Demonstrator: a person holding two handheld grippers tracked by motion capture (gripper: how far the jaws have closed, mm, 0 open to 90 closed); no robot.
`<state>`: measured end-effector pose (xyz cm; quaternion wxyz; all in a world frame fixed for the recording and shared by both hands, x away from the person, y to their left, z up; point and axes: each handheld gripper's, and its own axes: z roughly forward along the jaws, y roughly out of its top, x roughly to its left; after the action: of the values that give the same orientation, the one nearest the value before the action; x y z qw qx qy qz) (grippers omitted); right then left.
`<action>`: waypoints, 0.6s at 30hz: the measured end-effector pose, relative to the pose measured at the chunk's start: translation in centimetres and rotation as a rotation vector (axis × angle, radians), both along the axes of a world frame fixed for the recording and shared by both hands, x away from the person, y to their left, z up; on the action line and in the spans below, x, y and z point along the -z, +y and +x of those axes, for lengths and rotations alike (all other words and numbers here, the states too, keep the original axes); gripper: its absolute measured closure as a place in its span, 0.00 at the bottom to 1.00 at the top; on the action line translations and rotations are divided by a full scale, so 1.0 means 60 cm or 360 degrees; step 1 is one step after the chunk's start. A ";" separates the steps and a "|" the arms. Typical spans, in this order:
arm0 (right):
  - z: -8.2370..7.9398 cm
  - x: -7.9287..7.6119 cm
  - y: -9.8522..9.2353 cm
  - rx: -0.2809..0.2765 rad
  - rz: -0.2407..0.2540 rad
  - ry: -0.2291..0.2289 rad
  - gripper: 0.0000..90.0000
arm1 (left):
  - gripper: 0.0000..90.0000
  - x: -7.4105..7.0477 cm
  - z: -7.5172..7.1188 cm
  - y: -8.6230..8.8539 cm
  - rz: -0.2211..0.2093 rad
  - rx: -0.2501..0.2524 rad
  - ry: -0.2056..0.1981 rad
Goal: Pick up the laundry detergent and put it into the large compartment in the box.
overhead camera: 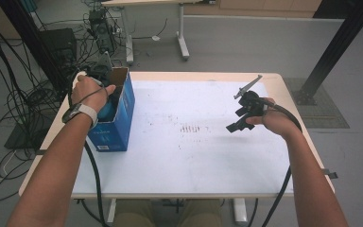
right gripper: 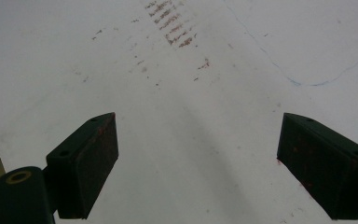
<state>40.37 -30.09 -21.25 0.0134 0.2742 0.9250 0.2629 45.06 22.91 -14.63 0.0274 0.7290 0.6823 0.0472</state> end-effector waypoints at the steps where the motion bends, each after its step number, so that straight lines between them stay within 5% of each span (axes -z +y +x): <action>1: 0.000 -0.001 0.000 0.0000 -0.0002 -0.0001 0.14 | 0.42 0.000 0.000 0.000 -0.0001 0.0001 0.0001; 18: -0.002 -0.003 0.000 0.0001 -0.0005 -0.0005 0.14 | 0.42 0.000 -0.002 0.003 -0.0006 -0.0004 0.0002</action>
<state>40.23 -30.08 -21.07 0.0153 0.2741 0.9252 0.2619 44.93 23.10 -14.60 0.0282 0.7282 0.6832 0.0457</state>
